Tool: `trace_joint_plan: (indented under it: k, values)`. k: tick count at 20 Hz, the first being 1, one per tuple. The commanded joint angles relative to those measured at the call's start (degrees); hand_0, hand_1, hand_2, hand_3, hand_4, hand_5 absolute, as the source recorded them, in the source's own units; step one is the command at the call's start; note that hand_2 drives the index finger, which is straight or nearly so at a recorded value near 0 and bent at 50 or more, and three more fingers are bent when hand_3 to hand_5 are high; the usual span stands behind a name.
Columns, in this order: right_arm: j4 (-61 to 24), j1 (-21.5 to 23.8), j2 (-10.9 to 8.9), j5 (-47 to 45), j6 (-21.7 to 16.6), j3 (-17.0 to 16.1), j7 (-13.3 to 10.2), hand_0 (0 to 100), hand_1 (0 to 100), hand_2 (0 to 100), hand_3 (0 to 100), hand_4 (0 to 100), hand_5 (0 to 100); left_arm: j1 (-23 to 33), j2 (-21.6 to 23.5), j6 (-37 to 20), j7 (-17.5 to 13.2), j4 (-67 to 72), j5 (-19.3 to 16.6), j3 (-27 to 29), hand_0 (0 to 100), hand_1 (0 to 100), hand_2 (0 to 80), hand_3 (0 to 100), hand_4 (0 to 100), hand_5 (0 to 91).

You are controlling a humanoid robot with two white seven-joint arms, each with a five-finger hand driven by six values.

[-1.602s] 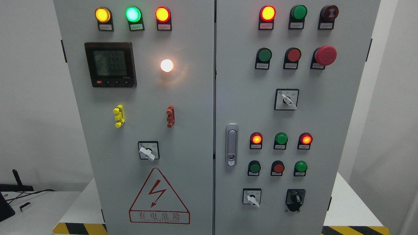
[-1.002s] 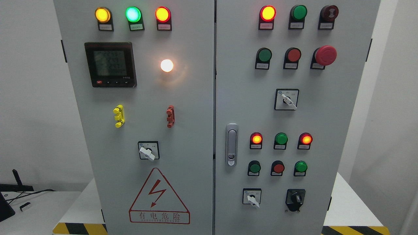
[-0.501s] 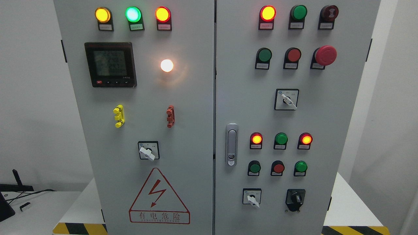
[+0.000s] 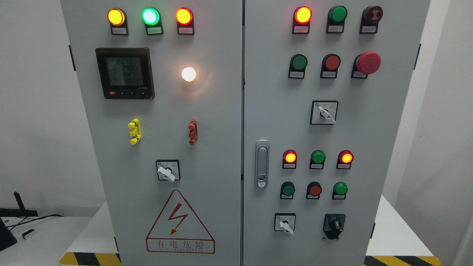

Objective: Trip black knob to open circuit

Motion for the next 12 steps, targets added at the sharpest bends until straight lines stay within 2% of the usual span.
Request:
trace_joint_plan:
  k: [1,4,6,9,12]
  values:
    - [-12.4,5.4,0.69,-0.4,-1.2,2.7,0.2,23,37,0,10,10,0,0.0,-0.1,0.0,0.0,0.0,-1.8,0.0,12,39,0.0,0,0,0.0]
    - [-15.1,7.9,1.22,-0.4,-6.9,2.6,0.1,23,37,0,11,11,0,0.0,0.0,0.0,0.0,0.0,-1.8,0.0,12,39,0.0,0,0,0.0]
    - [-15.2,8.1,1.22,-0.7,-8.8,2.3,0.1,23,37,0,13,12,0,0.0,0.0,0.0,0.0,0.1,-1.8,0.0,12,39,0.0,0,0,0.0]
    - [-18.6,11.3,1.39,-0.5,-15.6,2.7,0.1,26,36,0,18,17,2,0.0,0.0,0.0,0.0,0.0,-1.8,0.0,12,39,0.0,0,0,0.0]
    - [-23.1,14.3,1.57,-0.1,-20.1,3.3,-0.3,28,39,2,23,23,5,0.0,0.0,0.0,0.0,0.1,-1.8,0.0,12,39,0.0,0,0,0.0]
